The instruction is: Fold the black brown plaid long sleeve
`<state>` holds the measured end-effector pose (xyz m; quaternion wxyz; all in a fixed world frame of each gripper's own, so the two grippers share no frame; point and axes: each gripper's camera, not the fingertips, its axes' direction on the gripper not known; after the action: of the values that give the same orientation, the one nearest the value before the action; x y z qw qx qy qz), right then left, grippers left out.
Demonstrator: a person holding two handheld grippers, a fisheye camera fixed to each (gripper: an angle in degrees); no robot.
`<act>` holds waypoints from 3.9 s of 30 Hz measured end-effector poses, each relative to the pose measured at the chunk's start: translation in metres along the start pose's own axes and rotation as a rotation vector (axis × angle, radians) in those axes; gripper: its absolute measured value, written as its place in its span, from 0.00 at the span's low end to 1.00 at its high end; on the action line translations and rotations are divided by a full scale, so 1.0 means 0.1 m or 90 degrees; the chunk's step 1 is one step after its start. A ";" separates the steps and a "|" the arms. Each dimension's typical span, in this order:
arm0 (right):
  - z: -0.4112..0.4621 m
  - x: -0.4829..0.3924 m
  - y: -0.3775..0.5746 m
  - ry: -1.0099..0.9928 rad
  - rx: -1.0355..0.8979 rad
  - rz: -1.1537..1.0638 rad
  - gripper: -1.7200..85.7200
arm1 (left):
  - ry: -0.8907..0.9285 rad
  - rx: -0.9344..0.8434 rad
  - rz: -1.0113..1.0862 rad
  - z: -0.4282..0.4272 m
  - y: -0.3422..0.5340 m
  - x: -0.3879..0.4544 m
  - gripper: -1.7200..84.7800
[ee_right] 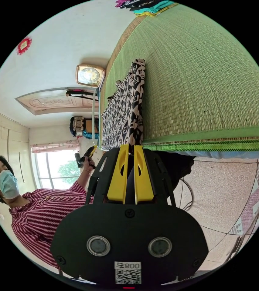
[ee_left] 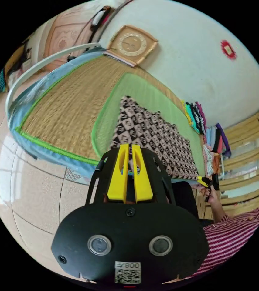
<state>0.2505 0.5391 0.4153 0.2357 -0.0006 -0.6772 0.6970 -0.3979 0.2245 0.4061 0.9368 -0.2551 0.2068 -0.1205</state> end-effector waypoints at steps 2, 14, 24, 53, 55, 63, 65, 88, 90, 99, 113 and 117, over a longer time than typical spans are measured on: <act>-0.03 -0.08 -0.02 0.001 -0.002 -0.006 0.05 | 0.099 -0.062 0.147 0.49 0.08 0.76 0.08; -0.29 -0.59 -0.16 -0.003 -0.020 -0.043 0.05 | -0.095 -0.221 0.800 2.58 1.43 3.62 0.08; -0.66 -0.24 -0.51 0.000 0.052 0.009 0.09 | 0.045 -0.219 0.601 2.70 1.29 3.22 0.04; 0.15 0.59 -2.69 -0.082 -0.022 0.045 0.07 | 0.206 -0.245 0.474 2.99 1.21 2.94 0.04; 0.03 0.67 -2.68 -0.064 -0.013 0.041 0.06 | 0.225 -0.244 0.476 2.97 1.19 2.98 0.04; -0.03 1.16 -2.57 -0.030 -0.013 0.071 0.05 | 0.274 -0.272 0.455 2.94 1.19 2.93 0.04; 0.02 1.26 -2.56 -0.036 -0.007 0.076 0.05 | 0.289 -0.260 0.439 2.80 1.09 2.83 0.04; 1.45 0.32 -2.60 0.003 0.034 -0.127 0.05 | 0.457 -0.035 0.154 0.32 0.07 0.66 0.04; 1.78 0.26 -2.66 0.017 0.013 -0.139 0.05 | 0.455 -0.018 0.103 0.17 0.07 0.35 0.04; 3.42 0.34 -2.90 0.071 -0.087 -0.169 0.05 | 0.453 0.052 -0.083 -0.46 0.12 -0.79 0.04; 4.92 1.07 -3.11 0.156 -0.159 -0.170 0.05 | 0.433 0.072 -0.220 -1.04 0.06 -1.66 0.04; 5.20 1.34 -3.21 0.174 -0.172 -0.168 0.05 | 0.438 0.074 -0.256 -1.11 0.06 -1.81 0.04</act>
<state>0.0702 0.0831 0.8037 0.4121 -0.0381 -0.7201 0.5569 -0.6077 0.2420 0.3750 0.7836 -0.1821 0.4469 -0.3913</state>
